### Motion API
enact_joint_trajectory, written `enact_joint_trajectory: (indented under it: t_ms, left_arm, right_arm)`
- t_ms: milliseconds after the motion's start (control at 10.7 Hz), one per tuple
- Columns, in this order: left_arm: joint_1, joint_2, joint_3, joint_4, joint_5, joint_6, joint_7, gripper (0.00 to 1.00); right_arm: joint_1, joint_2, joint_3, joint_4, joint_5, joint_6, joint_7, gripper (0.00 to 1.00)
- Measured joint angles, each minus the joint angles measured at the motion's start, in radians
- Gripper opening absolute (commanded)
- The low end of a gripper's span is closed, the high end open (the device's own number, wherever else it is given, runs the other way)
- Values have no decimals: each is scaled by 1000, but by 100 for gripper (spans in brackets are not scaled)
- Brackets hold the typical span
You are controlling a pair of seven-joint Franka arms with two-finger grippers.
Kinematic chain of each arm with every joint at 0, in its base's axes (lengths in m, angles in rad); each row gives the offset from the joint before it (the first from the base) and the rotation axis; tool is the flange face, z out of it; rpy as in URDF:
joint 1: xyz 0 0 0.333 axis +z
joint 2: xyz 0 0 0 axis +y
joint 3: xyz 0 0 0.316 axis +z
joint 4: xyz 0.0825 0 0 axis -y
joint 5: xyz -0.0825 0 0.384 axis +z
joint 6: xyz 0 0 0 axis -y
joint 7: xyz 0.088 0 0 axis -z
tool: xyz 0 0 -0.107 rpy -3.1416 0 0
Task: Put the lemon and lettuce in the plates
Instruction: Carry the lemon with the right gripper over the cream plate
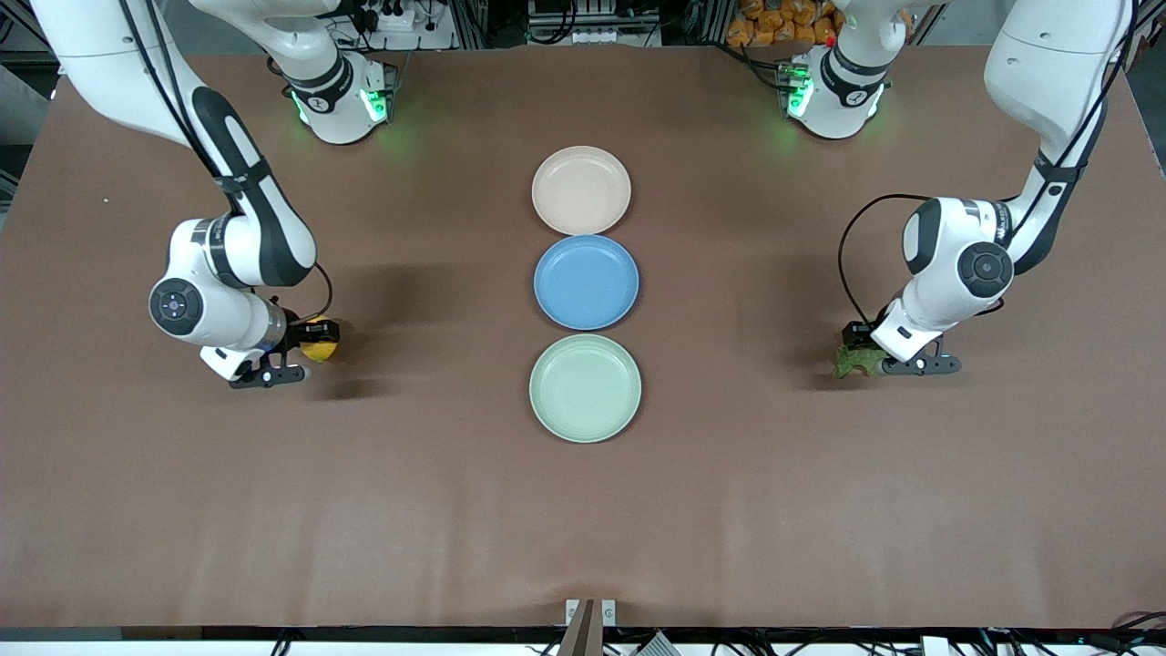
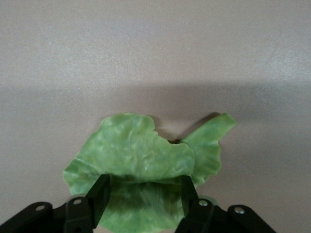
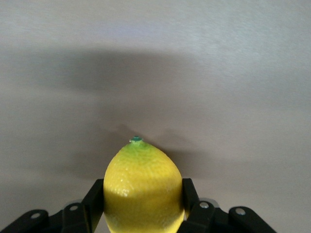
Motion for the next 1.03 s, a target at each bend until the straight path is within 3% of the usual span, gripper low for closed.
enact_joint_trajectory:
  t_ms: [280,373,467,1027]
  left_arm:
    - [0,14,0,12,0,1,0,24]
    - [0,20,-2,18,0,1,0,9]
    - [-1,20,-6,23,0,1,0,0]
    - [-2,12,-8,63,0,5,-6,0]
  right_arm:
    - [27,-51,58,5,26,-90,15,0]
    - [47,-78,79,6,69,-128,25,0]
    - [76,-104,95,6,101,-155,51,0]
    - [327,-140,110,4,122,-171,442,0]
